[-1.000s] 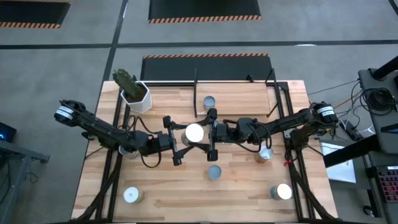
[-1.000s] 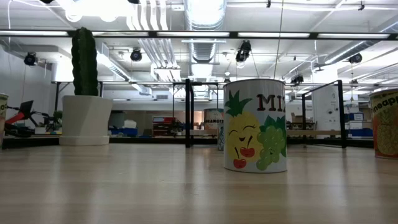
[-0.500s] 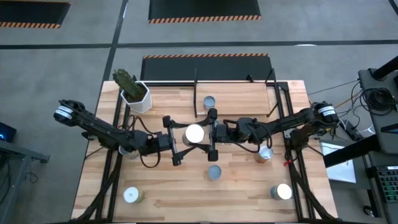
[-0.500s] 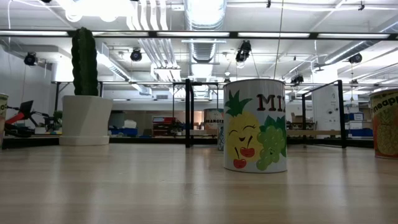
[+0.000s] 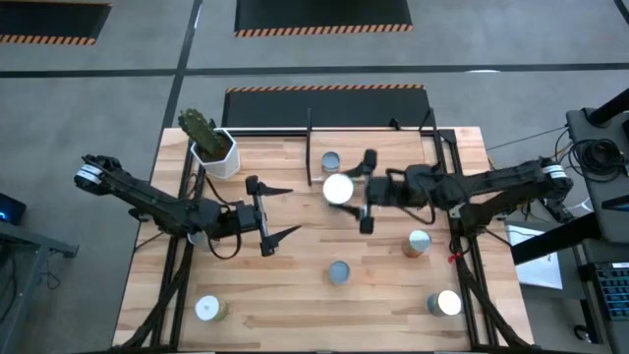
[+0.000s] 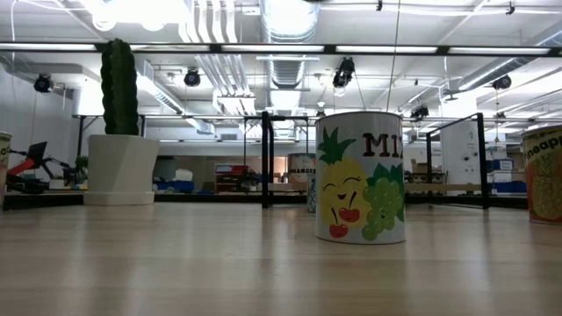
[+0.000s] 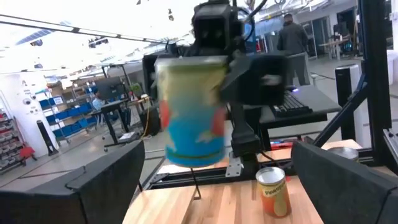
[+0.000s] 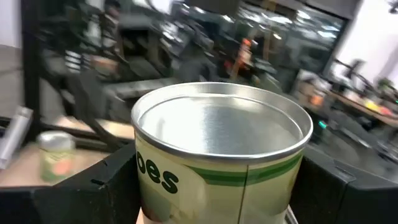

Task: Pick and place cans onto a shelf
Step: Put the canned tomatoes on the shelf

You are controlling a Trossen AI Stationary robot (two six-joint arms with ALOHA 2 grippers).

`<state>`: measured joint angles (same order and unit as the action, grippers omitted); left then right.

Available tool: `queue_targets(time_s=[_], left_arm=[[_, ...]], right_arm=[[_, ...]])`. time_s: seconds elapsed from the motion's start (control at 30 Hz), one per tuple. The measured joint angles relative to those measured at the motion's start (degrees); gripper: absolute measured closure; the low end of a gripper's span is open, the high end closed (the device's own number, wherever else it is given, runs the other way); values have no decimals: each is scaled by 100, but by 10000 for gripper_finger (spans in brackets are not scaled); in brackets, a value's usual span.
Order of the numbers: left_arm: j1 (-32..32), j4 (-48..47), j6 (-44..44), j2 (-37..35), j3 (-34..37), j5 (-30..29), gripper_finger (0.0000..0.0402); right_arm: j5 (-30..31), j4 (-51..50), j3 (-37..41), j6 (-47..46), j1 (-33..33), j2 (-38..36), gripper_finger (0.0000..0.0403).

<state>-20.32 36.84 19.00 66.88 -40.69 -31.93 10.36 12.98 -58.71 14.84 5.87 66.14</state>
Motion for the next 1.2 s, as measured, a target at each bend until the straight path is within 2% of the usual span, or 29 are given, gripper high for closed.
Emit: queue_targets(time_s=[0.17,0.3,0.37,0.5,0.63,0.73,0.87,1.2], left_arm=[[0,-177,-16,-173,0,-34,15],[0,-195,-41,-200,0,-38,15],[0,-198,-11,-186,0,-40,15],[0,-199,-2,-172,0,-51,15],[2,-199,0,-177,0,-53,15],[5,-195,43,-185,0,-55,16],[7,-197,101,-178,0,-56,16],[7,-197,105,-176,0,-58,16]], right_arm=[[24,-15,1118,-241,-591,-647,108],[41,596,2225,-657,-1423,-987,108],[-20,960,2712,-949,-1856,-1013,108],[-509,1861,3496,-1521,-2628,-883,108],[-571,2959,3990,-1694,-2928,-591,108],[-534,3608,4176,-1680,-2962,-314,108],[-190,4042,4238,-1639,-2954,119,108],[326,4188,3771,-1636,-2953,1267,108]])
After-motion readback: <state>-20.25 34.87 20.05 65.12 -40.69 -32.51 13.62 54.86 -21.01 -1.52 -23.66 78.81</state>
